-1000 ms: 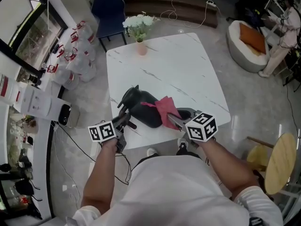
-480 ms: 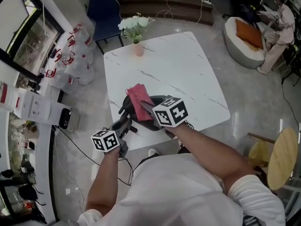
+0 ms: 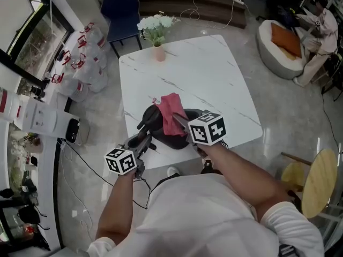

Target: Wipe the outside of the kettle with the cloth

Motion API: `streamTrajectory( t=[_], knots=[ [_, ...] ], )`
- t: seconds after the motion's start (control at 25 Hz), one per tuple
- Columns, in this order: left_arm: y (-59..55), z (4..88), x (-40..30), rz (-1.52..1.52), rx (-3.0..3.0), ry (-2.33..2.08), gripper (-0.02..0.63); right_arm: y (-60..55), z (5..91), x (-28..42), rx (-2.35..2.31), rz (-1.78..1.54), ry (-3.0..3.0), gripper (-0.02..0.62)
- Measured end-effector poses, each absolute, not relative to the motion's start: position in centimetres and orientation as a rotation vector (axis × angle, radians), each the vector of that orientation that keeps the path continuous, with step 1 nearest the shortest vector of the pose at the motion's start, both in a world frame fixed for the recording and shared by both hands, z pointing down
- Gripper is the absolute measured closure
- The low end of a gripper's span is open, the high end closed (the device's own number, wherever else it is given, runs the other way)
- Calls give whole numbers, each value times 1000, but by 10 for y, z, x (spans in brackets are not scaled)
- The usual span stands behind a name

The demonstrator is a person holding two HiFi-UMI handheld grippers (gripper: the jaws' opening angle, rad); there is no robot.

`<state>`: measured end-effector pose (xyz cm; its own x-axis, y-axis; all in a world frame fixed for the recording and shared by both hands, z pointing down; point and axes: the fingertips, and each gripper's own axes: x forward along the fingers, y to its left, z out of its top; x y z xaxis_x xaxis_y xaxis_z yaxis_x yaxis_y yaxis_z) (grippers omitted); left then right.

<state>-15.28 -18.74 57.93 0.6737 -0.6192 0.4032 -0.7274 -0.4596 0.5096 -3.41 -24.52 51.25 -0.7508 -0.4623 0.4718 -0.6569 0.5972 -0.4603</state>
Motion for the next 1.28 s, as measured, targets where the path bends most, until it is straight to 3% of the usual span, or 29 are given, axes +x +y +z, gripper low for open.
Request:
streamTrajectory(
  t=[1.08,1.28],
  knots=[
    [-176,575,-141,311,2429,-961,499,-184,669,61,957,985,-2095,532],
    [-175,575,-139,328,2470,-944,497,-191,654,77,973,959,-2165,532]
  ],
)
